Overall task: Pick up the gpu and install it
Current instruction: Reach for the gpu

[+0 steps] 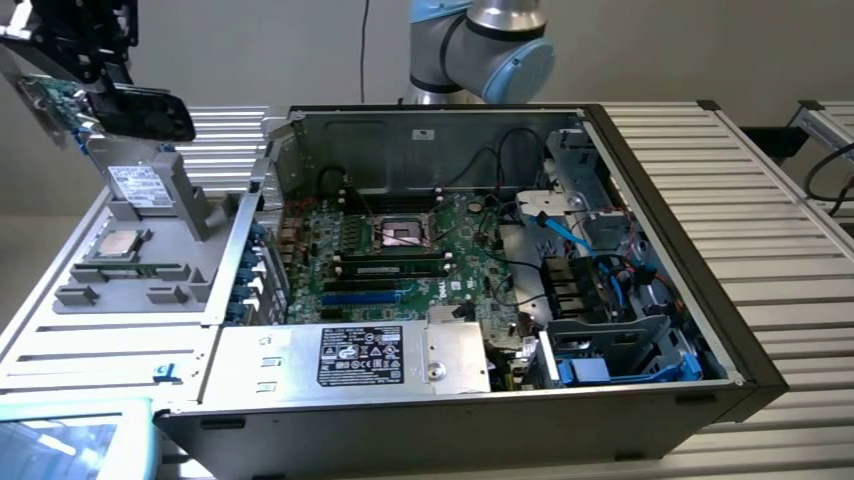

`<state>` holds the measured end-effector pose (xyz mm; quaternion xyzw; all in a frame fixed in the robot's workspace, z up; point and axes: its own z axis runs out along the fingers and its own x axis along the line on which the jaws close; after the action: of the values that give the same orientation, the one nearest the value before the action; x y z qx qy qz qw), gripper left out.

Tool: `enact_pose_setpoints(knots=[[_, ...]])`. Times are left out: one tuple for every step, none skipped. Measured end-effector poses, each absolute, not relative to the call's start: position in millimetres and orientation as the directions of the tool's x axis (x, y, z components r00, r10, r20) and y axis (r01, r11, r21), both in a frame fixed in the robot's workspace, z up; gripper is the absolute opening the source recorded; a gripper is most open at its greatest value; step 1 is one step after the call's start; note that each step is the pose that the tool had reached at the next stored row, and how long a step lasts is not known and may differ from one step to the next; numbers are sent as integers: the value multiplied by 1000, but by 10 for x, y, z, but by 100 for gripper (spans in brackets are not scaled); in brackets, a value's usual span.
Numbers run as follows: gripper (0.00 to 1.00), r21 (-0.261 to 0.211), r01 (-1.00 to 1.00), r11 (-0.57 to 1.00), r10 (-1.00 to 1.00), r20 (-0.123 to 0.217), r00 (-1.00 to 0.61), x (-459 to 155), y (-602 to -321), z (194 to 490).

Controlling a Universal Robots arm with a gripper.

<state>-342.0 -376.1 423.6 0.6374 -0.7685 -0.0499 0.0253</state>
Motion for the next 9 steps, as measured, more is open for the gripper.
enact_pose_setpoints(knots=[[28, 109, -980, 165, -985, -25, -169, -3419, -3761, 4236], [28, 108, -983, 147, -988, -25, -150, -3419, -3761, 4236], [28, 108, -986, 130, -991, -25, -133, -3420, -3761, 4235], [28, 108, -988, 111, -993, -25, -115, -3420, -3761, 4235], [28, 107, -990, 94, -995, -25, -97, -3420, -3761, 4237], [28, 107, -991, 76, -997, -25, -79, -3420, -3761, 4237], [28, 105, -993, 59, -998, -25, -62, -3420, -3761, 4236], [28, 105, -993, 48, -998, -25, -51, -3420, -3761, 4236], [28, 104, -993, 46, -998, -25, -49, -3419, -3761, 4236]])
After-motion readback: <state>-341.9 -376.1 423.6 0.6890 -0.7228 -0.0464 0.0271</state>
